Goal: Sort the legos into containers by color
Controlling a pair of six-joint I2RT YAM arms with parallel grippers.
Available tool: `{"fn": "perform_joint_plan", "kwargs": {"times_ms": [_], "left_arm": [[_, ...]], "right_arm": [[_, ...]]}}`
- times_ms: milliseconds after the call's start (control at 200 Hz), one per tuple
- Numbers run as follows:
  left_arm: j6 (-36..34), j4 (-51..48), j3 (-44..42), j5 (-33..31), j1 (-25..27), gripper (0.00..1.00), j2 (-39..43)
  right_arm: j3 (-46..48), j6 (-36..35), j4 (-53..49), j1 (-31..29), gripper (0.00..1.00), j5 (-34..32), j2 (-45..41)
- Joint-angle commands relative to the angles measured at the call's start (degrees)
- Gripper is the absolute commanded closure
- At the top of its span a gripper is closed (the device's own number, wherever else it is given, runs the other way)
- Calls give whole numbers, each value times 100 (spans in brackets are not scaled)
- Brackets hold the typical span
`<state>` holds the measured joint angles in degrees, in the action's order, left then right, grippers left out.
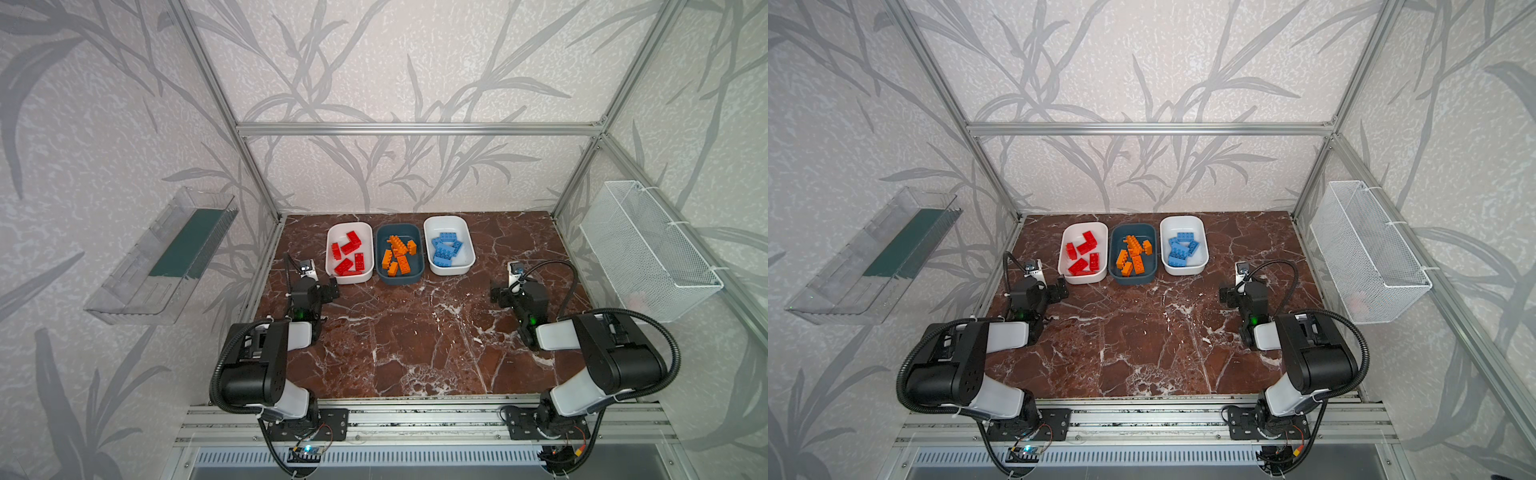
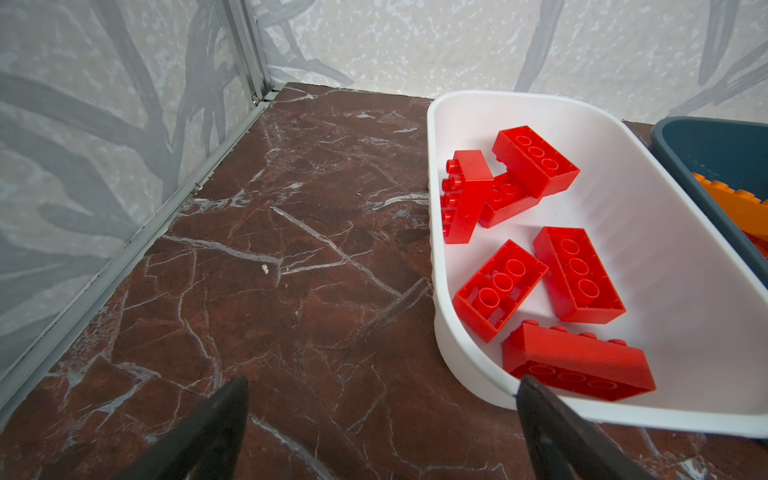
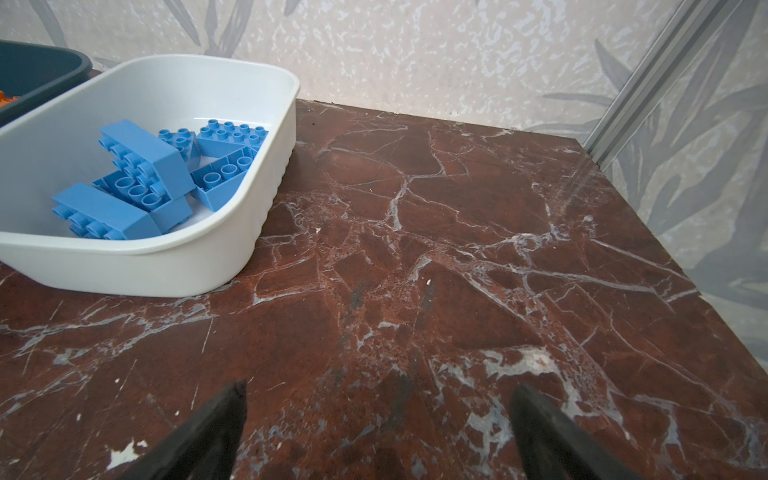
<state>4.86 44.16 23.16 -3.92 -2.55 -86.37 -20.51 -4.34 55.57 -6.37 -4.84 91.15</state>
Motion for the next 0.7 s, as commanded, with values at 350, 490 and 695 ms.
{"fn": "perform_joint_plan", "kwargs": {"times_ms": [350,490,695], "left_arm": [[-140,-4,84,54,-8,1,-33],[-135,-11,84,57,-1,1,-36],[-135,-11,84,57,-2,1,-36]], "right_arm": [[-93,2,77,-31,1,-8,-15],[-93,3,77,-31,1,-8,-12],[-93,-4,81,-30,1,-8,-17]]}}
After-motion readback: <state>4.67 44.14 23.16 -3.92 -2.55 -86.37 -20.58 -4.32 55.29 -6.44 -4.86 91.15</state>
